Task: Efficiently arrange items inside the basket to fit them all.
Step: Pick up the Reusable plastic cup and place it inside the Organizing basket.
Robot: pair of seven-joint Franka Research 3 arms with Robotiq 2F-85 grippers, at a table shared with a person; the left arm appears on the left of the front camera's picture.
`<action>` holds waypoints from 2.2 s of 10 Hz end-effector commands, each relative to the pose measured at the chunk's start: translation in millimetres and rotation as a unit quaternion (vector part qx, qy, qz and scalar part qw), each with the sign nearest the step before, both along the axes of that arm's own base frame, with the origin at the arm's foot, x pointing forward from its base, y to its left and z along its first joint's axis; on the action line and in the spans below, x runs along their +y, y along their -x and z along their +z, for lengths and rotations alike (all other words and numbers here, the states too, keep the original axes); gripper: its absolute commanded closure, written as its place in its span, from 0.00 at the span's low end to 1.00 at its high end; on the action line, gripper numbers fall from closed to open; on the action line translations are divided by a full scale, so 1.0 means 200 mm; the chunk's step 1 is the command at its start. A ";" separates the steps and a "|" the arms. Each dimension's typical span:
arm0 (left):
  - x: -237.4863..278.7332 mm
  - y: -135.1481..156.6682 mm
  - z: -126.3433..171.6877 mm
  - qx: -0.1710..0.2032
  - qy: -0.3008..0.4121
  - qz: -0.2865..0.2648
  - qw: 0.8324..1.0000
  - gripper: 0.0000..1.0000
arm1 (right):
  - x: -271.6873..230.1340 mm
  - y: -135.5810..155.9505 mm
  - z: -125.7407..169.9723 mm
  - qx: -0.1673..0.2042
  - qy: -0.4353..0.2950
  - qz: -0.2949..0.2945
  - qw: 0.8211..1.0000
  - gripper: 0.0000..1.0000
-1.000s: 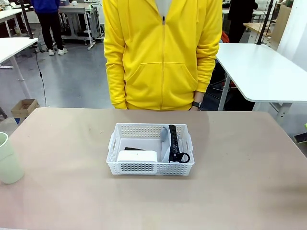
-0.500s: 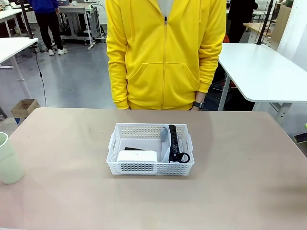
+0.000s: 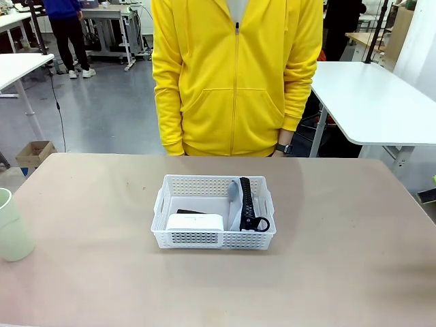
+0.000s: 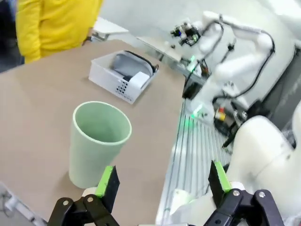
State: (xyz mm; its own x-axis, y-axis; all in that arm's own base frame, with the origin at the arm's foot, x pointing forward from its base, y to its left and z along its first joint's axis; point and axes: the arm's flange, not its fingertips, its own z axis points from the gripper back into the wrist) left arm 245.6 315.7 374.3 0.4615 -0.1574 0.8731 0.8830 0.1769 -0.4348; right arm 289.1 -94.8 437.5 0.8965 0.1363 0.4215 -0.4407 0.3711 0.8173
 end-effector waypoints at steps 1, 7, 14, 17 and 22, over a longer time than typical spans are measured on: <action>0.09 0.02 -0.10 -0.086 -0.013 -0.044 0.995 0.00 | 0.01 0.00 0.02 0.006 -0.010 -0.007 1.000 0.00; 0.06 0.02 -0.15 -0.140 -0.015 -0.053 0.989 0.00 | 0.01 0.00 0.02 0.006 -0.010 -0.007 1.000 0.00; 0.09 0.00 -0.23 -0.157 -0.047 -0.081 0.983 0.00 | 0.01 0.00 0.02 0.006 -0.010 -0.007 1.000 0.00; 0.12 0.01 -0.33 -0.141 -0.073 -0.090 0.983 0.00 | 0.01 0.00 0.02 0.006 -0.010 -0.007 1.000 0.00; 0.07 -0.02 -0.53 -0.097 -0.109 -0.135 0.980 0.00 | 0.01 0.00 0.02 0.006 -0.010 -0.007 1.000 0.00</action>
State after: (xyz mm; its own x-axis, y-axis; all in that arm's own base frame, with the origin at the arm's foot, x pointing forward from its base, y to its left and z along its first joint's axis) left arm 259.1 327.2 287.5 0.2303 -0.4201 0.8778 0.9698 0.0253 -0.2424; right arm 289.1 -94.7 437.5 0.8965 0.1365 0.4214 -0.4407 0.3711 0.8174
